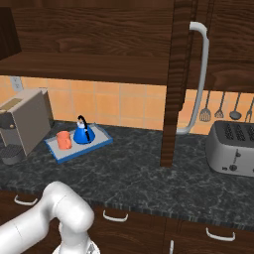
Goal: Pick the kettle from the counter and place it on the tray. Then pick the mug from the cabinet and place it on the tray. Then close the cabinet doors.
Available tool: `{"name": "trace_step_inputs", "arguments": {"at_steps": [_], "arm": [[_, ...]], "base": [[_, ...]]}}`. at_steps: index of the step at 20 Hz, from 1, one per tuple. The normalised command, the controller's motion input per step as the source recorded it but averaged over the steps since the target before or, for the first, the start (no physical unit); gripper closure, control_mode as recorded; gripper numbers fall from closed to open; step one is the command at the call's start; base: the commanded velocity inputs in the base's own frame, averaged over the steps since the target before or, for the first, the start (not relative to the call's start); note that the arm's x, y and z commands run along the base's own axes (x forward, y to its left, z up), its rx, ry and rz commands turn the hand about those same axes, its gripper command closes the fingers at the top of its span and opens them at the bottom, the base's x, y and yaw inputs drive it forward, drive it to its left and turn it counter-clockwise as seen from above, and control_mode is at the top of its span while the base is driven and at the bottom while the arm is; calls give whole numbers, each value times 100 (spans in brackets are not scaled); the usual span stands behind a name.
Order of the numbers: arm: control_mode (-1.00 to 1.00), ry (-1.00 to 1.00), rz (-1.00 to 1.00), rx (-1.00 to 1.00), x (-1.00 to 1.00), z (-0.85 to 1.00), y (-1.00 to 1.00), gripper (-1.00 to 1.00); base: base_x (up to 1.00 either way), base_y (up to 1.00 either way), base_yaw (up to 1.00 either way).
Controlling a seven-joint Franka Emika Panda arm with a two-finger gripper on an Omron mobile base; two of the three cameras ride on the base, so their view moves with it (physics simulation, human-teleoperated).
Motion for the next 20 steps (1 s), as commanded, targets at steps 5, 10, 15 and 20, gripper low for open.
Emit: {"name": "trace_step_inputs", "arguments": {"at_steps": [5,10,15,20], "arm": [[-100,-6,0,-6,38,0,-27,100],[-100,-11,0,-9,15,3,-49,100],[-100,-9,-2,-6,2,25,-61,100],[-100,-4,-1,-1,2,34,-58,100]], "base": [[0,0,0],[0,0,0],[0,0,0],[0,0,0]]}}
